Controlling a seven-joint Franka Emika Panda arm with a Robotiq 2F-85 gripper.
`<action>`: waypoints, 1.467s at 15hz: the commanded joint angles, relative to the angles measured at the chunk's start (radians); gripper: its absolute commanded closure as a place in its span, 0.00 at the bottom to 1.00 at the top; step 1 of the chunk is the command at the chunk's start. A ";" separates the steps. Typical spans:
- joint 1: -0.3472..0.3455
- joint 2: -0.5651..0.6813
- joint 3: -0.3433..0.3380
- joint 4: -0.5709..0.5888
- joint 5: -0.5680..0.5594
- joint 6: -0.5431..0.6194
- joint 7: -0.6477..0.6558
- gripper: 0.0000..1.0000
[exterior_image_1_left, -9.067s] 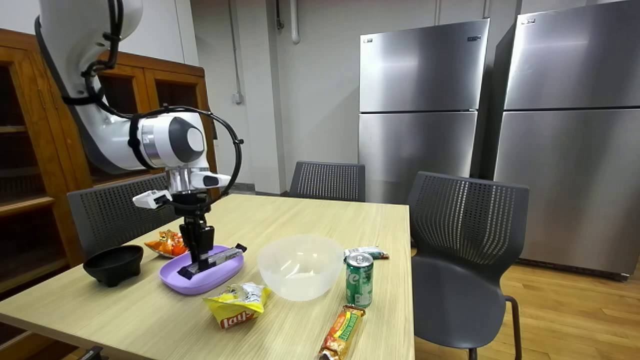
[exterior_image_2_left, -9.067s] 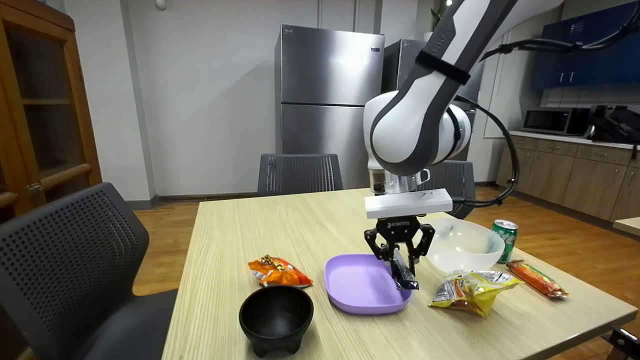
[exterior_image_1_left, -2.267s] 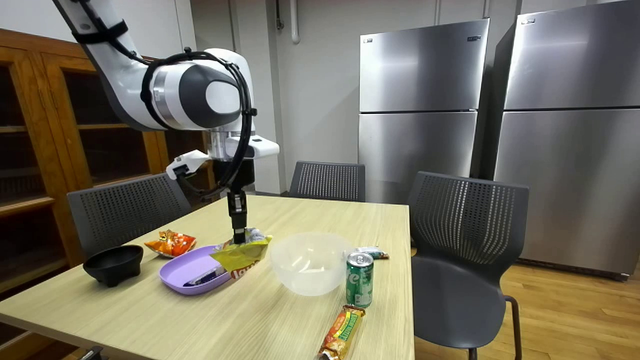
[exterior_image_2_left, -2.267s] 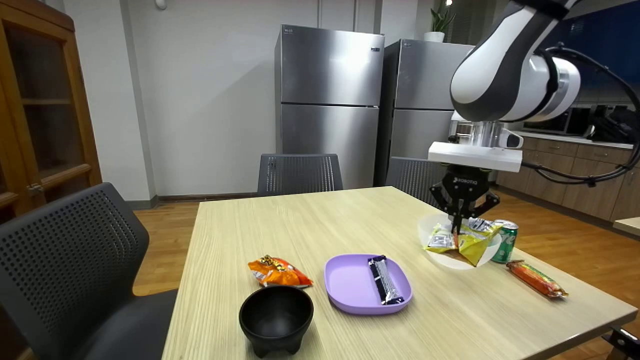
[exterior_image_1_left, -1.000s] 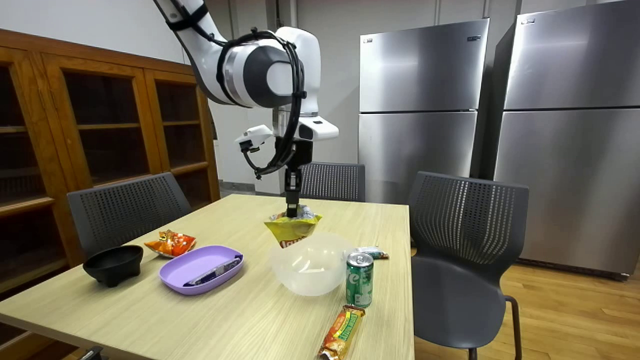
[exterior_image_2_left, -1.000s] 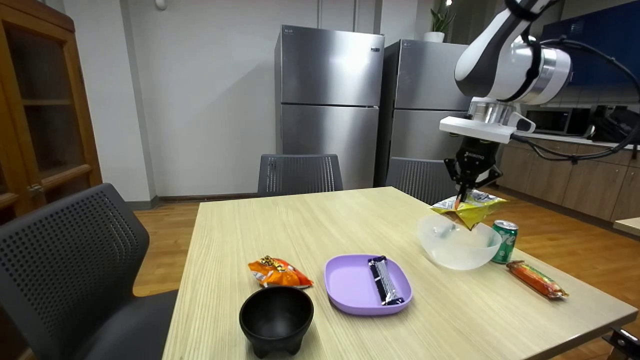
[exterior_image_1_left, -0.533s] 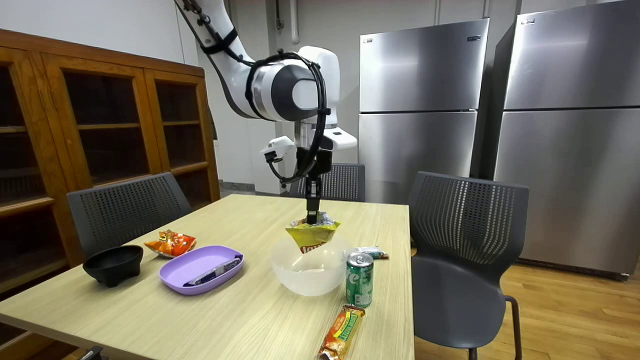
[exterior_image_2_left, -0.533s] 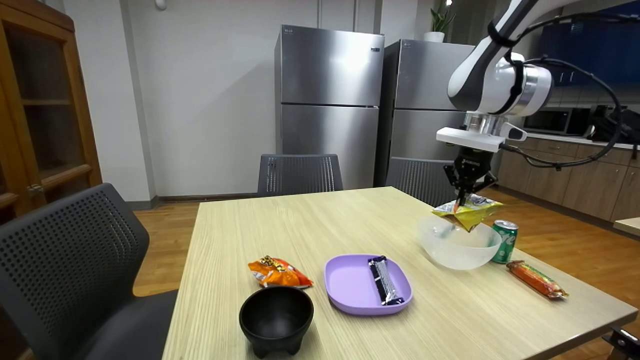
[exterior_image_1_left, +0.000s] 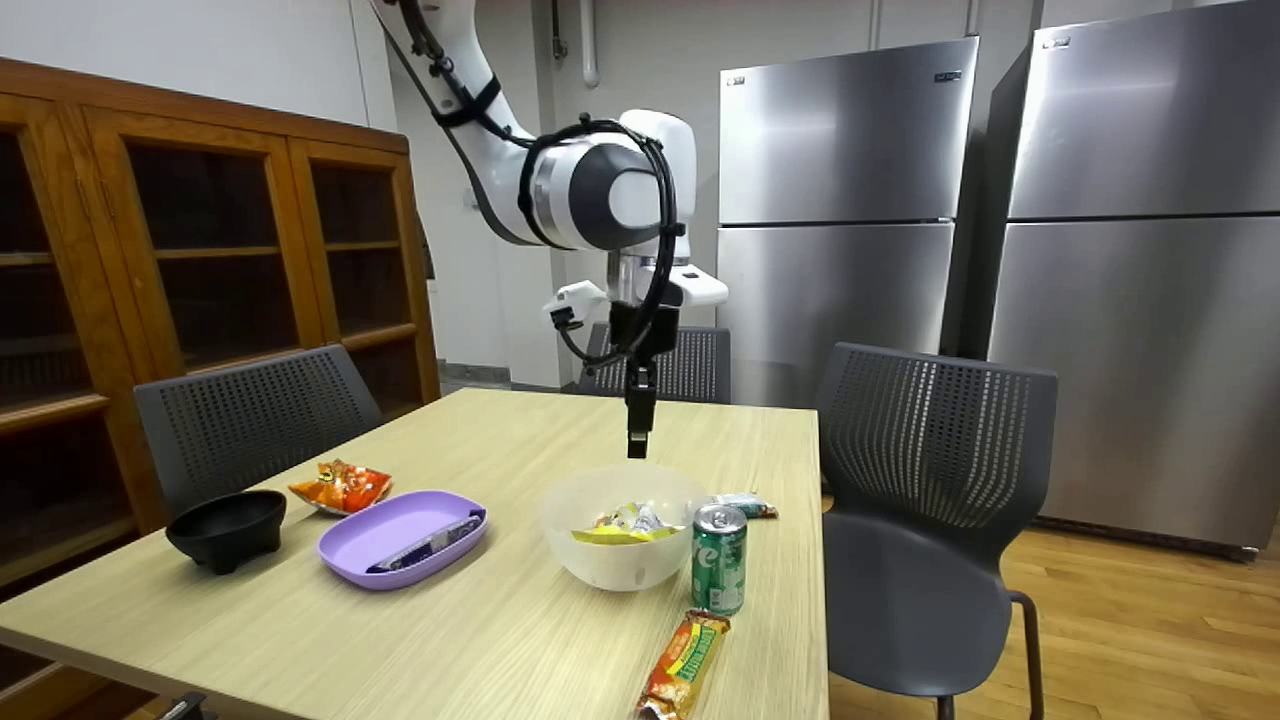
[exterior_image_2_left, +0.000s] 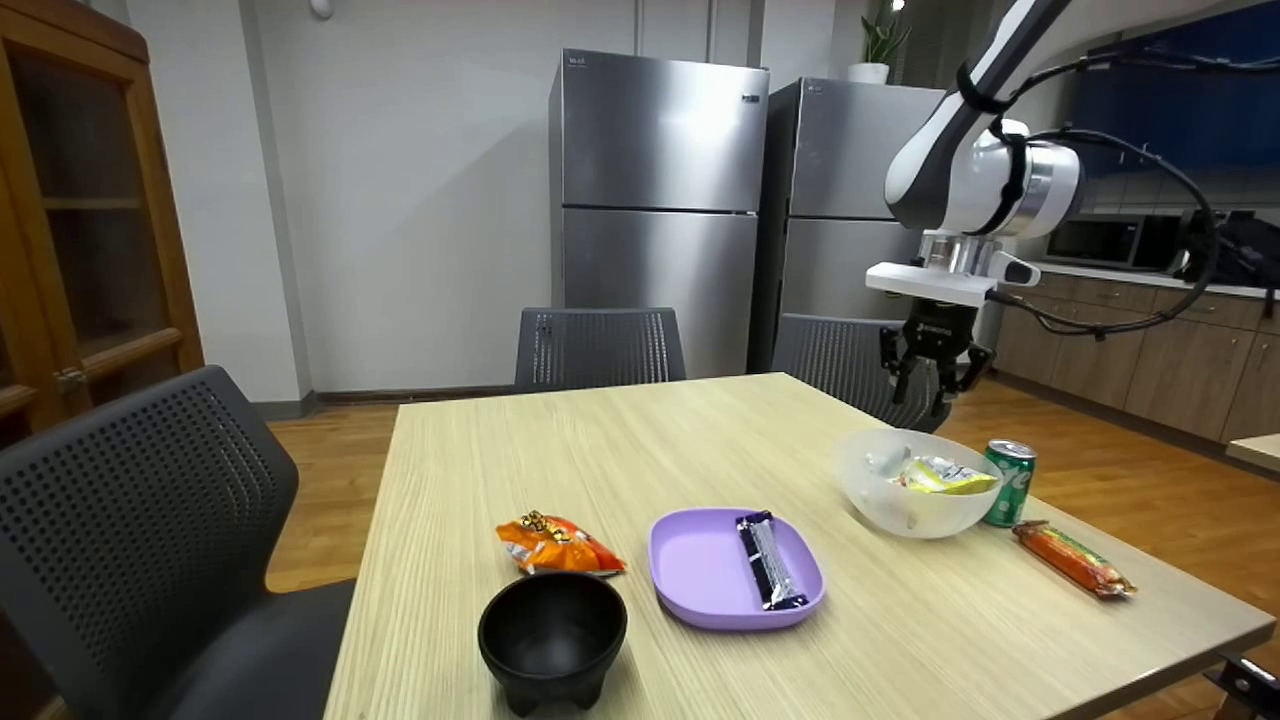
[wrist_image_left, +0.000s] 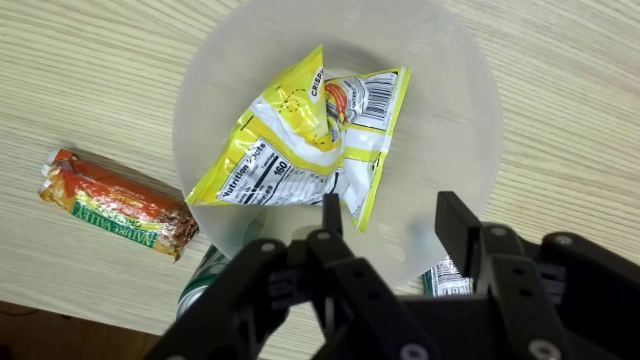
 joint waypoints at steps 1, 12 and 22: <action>-0.017 0.025 0.000 0.063 0.006 -0.065 -0.010 0.15; -0.089 0.214 -0.002 0.342 -0.006 -0.172 -0.158 0.00; -0.098 0.479 -0.013 0.627 -0.022 -0.197 -0.166 0.00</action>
